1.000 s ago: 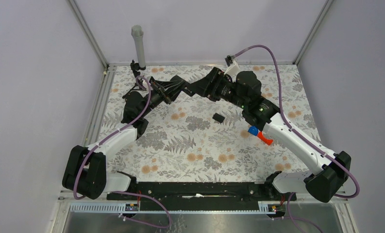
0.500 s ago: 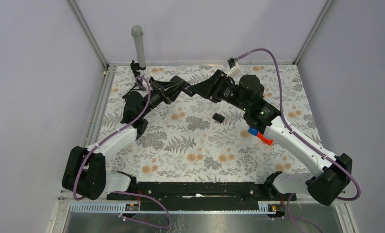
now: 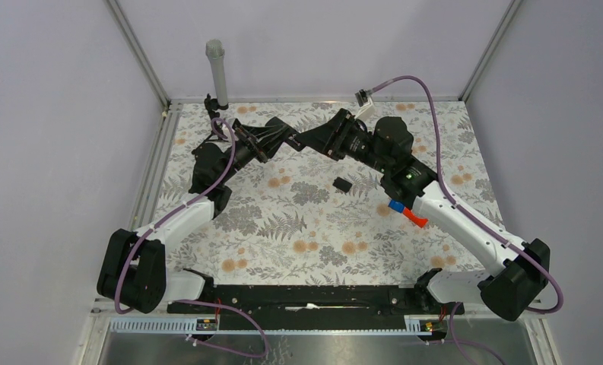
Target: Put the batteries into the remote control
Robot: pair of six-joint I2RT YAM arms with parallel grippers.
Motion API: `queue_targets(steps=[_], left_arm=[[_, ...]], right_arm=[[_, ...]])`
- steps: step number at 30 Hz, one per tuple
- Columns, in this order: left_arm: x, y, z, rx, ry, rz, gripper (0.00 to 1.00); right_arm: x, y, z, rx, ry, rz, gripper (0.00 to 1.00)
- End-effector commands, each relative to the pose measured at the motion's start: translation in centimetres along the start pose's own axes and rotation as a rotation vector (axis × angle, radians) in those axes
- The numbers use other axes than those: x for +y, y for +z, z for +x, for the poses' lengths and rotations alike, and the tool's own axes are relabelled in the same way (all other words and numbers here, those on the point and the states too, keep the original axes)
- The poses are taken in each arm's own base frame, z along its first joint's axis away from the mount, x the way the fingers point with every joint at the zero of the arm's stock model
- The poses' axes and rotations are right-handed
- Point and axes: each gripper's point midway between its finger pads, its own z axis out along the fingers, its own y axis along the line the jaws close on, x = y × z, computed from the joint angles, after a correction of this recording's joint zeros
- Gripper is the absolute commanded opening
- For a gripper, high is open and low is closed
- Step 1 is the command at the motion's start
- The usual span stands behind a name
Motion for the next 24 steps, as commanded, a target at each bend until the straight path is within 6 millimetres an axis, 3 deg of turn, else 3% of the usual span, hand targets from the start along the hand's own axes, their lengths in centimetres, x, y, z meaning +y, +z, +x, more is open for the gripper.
queue_targets(steps=[1, 24], left_arm=[[-4.2, -0.2, 2.1, 0.055, 0.092, 0.123, 0.0], [-5.1, 0.1, 2.9, 0.083, 0.151, 0.14, 0.0]], right_arm=[[1.2, 0.3, -0.7, -0.016, -0.003, -0.063, 0.47], [-0.2, 1.5, 0.1, 0.031, 0.05, -0.031, 0.32]])
